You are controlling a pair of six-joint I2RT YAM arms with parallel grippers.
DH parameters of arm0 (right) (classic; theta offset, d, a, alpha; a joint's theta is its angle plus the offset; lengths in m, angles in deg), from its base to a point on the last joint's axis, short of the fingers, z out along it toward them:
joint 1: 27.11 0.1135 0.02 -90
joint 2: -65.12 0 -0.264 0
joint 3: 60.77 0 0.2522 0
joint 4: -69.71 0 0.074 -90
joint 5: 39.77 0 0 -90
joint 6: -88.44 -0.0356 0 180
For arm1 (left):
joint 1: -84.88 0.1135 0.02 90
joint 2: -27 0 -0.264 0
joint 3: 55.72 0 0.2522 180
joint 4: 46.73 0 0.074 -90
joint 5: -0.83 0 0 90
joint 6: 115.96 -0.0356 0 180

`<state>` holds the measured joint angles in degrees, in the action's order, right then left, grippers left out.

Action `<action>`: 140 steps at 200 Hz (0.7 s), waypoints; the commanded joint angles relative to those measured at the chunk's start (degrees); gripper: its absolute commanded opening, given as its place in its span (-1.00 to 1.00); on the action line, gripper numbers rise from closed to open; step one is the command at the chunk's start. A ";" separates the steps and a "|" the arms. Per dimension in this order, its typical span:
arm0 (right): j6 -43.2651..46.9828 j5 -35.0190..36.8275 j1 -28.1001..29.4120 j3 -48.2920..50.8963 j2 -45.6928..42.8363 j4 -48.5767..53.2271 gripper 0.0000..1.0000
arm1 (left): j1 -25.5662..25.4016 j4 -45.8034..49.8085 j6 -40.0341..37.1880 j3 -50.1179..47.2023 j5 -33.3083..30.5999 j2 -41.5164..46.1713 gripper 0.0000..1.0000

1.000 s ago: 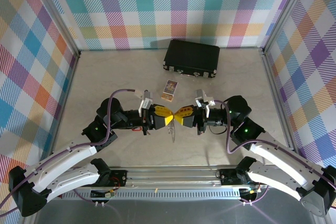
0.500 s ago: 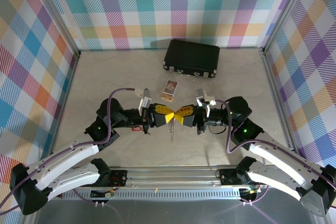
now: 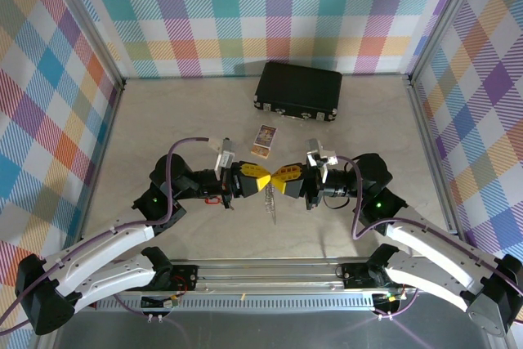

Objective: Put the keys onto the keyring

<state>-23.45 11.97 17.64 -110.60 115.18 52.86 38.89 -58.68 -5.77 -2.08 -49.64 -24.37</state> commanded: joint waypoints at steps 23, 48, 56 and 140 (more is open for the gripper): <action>-0.71 0.16 0.51 0.09 0.90 -4.63 -1.00 | -0.51 -2.12 0.52 -0.51 1.43 -0.03 -1.00; -0.20 0.78 0.51 -0.10 0.63 -3.27 -1.00 | -0.50 -1.07 -0.17 -0.42 0.65 0.16 -1.00; 0.07 0.98 0.51 -0.05 0.48 -2.68 -0.98 | -0.55 -0.59 -0.58 -0.43 0.11 0.25 -1.00; 6.50 3.54 0.50 -6.39 0.19 15.77 0.15 | -0.47 13.49 -7.14 3.35 -9.62 -0.44 -1.00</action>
<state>-20.70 13.79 17.88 -111.63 114.85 60.67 38.95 -52.06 -9.60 -1.82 -56.59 -24.79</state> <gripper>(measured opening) 0.504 0.063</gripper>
